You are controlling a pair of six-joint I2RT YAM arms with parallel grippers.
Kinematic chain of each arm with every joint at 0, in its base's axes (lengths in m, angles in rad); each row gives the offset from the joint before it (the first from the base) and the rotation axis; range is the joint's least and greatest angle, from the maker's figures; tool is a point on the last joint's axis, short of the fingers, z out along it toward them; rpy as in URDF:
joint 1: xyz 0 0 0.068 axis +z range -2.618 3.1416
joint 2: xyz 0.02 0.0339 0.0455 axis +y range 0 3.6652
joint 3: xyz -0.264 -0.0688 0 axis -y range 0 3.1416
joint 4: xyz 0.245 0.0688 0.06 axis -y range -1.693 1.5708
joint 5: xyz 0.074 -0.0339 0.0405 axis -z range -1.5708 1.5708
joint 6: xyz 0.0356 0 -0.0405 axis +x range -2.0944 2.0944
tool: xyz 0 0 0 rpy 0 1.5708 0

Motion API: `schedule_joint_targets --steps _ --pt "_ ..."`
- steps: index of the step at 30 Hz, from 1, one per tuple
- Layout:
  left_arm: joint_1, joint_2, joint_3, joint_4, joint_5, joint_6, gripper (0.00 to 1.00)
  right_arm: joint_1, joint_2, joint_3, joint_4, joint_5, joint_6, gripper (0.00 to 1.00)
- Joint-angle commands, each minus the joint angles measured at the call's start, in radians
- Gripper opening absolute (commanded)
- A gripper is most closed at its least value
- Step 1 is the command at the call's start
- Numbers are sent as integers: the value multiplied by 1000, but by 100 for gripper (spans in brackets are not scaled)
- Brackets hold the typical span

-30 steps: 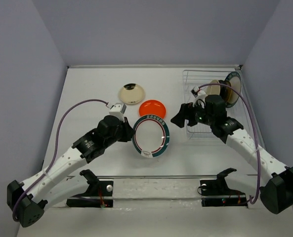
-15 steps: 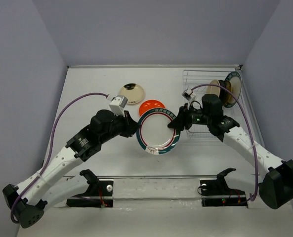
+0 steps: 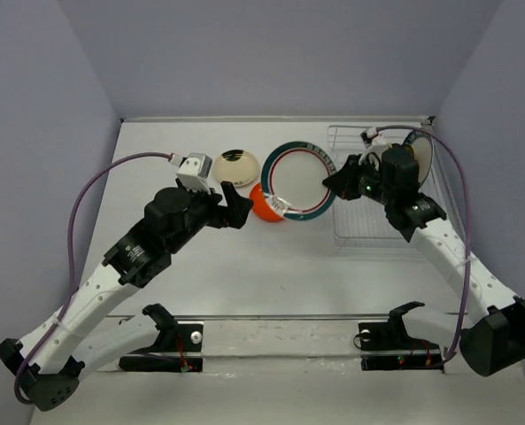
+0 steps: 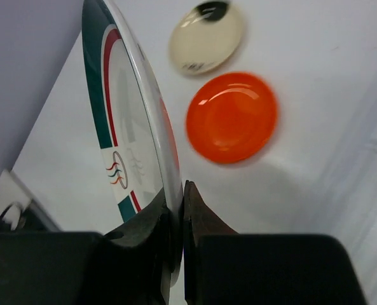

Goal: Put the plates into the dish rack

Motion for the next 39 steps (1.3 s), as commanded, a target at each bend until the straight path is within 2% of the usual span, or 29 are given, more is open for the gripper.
schedule_joint_targets --steps 1,4,5,7,10,14,17,23,39 --pt "-6 -59 -4 14 -150 75 99 -108 -32 218 -12 423 2 7" --pt "-6 -97 -90 54 -173 77 99 -131 0 326 -64 659 -94 7" --pt "-6 -108 -110 74 -179 77 99 -131 15 353 -83 815 -127 7" --pt "-4 -108 -146 83 -186 80 99 -131 64 408 -87 993 -231 7" --pt "-4 -102 -148 74 -185 95 99 -131 129 471 -86 1118 -339 7" --pt "-3 -114 -156 65 -212 112 99 -131 207 528 -86 1196 -461 7" --pt "-3 -131 -165 66 -218 114 99 -131 264 557 -87 1244 -538 7" --pt "-1 -120 -162 59 -227 117 99 -140 337 543 -86 1249 -567 7" --pt "7 -108 -163 62 -225 117 99 -149 453 454 -89 1158 -466 7"
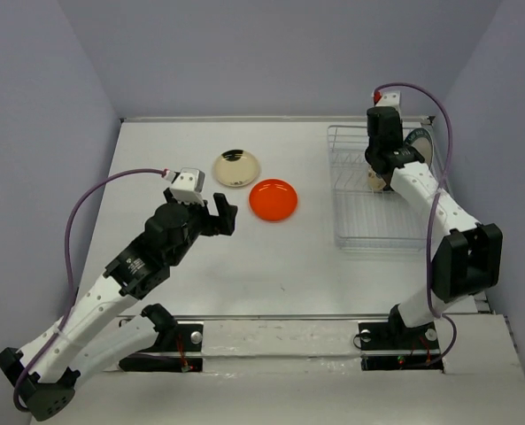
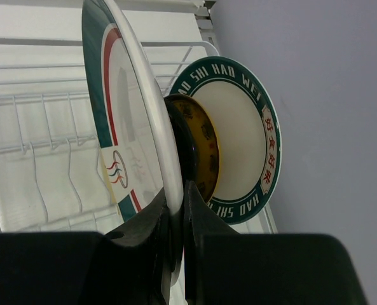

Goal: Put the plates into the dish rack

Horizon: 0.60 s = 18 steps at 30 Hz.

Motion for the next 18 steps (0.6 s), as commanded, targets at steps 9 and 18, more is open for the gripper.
schedule_joint_targets --steps 9,18 --pt "45 40 3 47 19 -2 99 -19 32 -76 61 -74 137 7" --pt "90 159 45 102 165 -180 99 -19 48 -122 61 -108 232 11"
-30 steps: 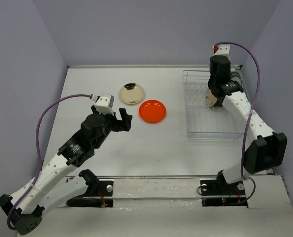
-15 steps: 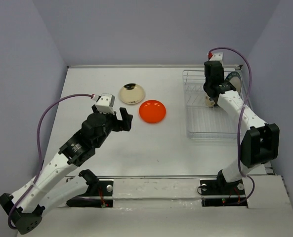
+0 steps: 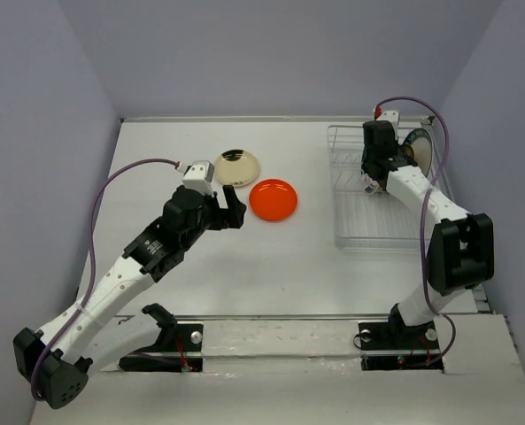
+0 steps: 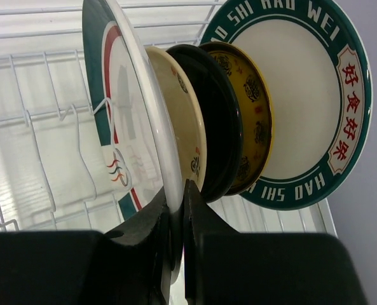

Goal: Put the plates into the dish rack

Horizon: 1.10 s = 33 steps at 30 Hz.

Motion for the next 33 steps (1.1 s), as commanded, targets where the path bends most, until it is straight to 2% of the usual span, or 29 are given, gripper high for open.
schedule_joint_targets --steps 1,3,4,6,7,12,16,22,25,28,33 --pt "5 25 36 80 39 -136 99 1 -7 -19 48 -31 71 17" --pt "5 30 27 109 9 -175 99 1 -14 -21 45 -25 77 26" --pt "5 30 15 119 -1 -190 99 1 -19 -19 40 -19 77 45" --pt "7 38 7 147 -48 -230 99 1 -44 -18 29 -5 82 59" --pt "10 44 1 162 -70 -244 99 1 -54 -14 25 -4 79 72" --pt "69 117 4 192 -39 -264 99 1 -140 13 -15 -39 102 87" --pt "132 137 -5 227 -27 -281 99 1 -201 30 -49 -140 154 93" --pt "266 163 -42 293 2 -345 99 1 -362 -20 -52 -273 182 95" --pt "272 228 -18 313 -16 -368 98 1 -425 -48 -54 -338 182 95" --pt "287 309 13 325 -31 -393 97 1 -501 -83 -44 -424 206 90" --pt "342 424 24 414 36 -480 93 1 -603 -171 26 -582 277 80"
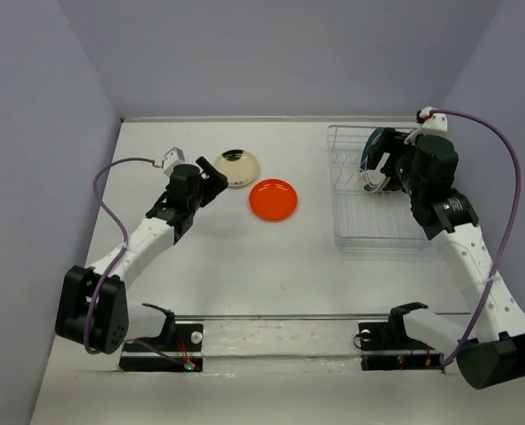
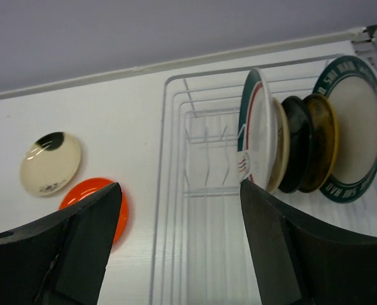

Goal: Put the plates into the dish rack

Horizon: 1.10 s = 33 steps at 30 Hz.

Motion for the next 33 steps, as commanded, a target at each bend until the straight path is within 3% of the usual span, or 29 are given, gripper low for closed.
schedule_joint_targets --steps 1,4,11,14,20,33 --pt "48 101 74 118 21 -97 92 1 -87 -85 78 -206 76 79" --pt "56 224 157 97 -19 -97 87 1 -146 -154 119 -321 118 77" --pt "79 492 332 69 -44 -68 57 1 -198 -252 169 -478 170 72" --pt "93 575 402 57 -18 -55 49 1 -213 -272 179 -495 178 71" --pt "105 669 473 2 -19 -34 48 1 -233 -286 187 -530 184 71" --pt "130 773 485 44 33 -31 47 1 -218 -283 186 -558 195 71"
